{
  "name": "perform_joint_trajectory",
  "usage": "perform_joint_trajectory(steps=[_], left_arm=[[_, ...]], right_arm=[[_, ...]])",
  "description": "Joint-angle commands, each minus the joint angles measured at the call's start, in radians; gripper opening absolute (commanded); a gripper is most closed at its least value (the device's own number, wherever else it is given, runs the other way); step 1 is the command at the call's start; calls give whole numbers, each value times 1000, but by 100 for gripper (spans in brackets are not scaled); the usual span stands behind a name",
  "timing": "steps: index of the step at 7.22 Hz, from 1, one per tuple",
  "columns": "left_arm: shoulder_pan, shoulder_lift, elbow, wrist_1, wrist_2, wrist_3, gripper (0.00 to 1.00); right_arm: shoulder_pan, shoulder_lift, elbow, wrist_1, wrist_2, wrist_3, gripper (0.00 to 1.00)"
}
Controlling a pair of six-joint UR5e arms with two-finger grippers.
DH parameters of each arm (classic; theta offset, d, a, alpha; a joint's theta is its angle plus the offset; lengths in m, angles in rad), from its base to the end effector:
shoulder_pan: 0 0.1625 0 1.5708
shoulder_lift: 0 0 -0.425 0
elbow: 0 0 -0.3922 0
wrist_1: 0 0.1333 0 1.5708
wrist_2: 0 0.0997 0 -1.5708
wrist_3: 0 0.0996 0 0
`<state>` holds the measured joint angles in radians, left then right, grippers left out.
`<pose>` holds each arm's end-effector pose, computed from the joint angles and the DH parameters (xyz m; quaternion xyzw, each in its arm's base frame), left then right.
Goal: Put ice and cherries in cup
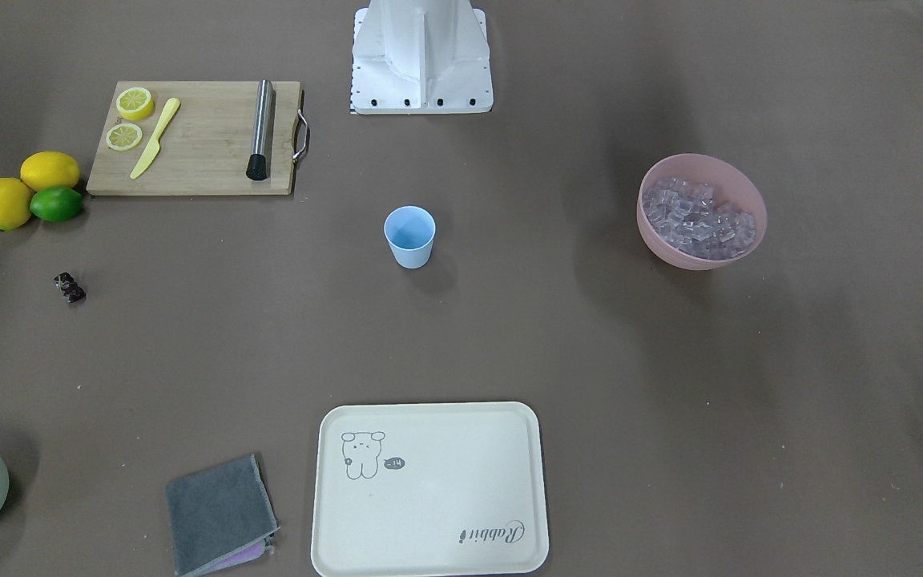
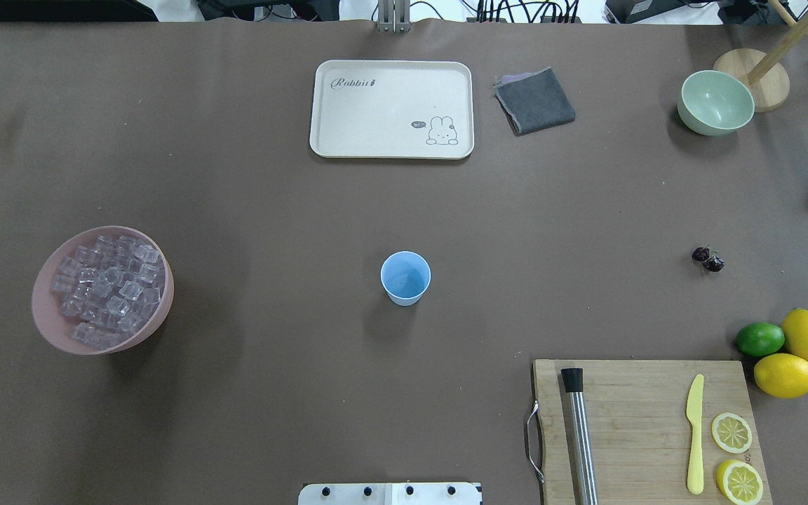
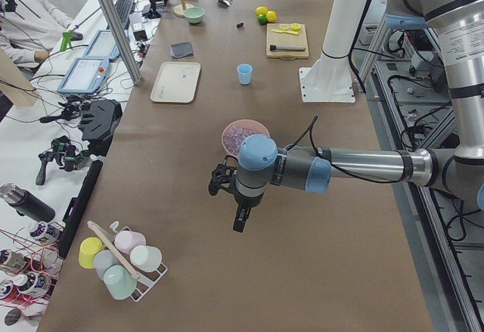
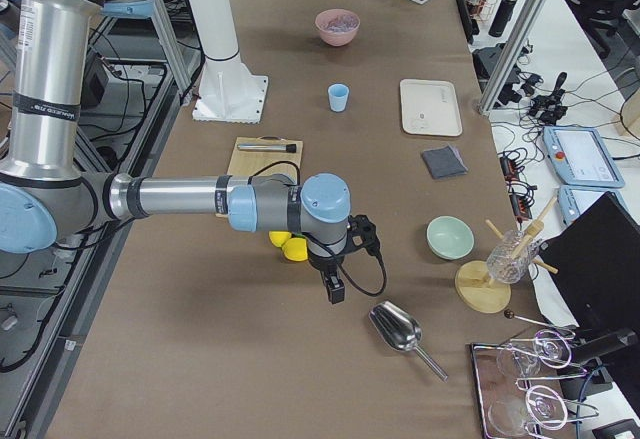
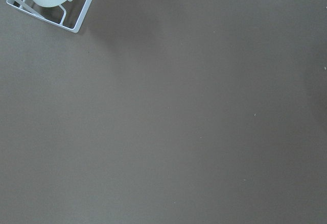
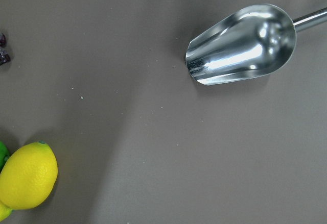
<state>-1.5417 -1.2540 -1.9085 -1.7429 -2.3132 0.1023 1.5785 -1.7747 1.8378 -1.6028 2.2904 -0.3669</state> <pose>-0.0551 -0.3734 0.6111 0.1029 0.3575 0.0958 0.9233 0.0708 -0.4068 0.6257 0.0798 -0.3432 -0.1726 0.9198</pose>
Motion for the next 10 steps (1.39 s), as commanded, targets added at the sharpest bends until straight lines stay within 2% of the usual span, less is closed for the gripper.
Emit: perform_joint_trajectory(steps=[1,5,8,10], left_arm=[[0,-1,0,-7,-2,-1,98],[0,1,2,-4,-6,-6,98],[8,-7,-13,-13,-12,-7,97],[18,-4,-47,-102,-14,-10,97]], right_arm=[[0,0,-2,1,12,0,100],[0,0,6,4,18,0,100],[0,-8,8,4,58,2,100],[-3,-8,3,4,115,0,100]])
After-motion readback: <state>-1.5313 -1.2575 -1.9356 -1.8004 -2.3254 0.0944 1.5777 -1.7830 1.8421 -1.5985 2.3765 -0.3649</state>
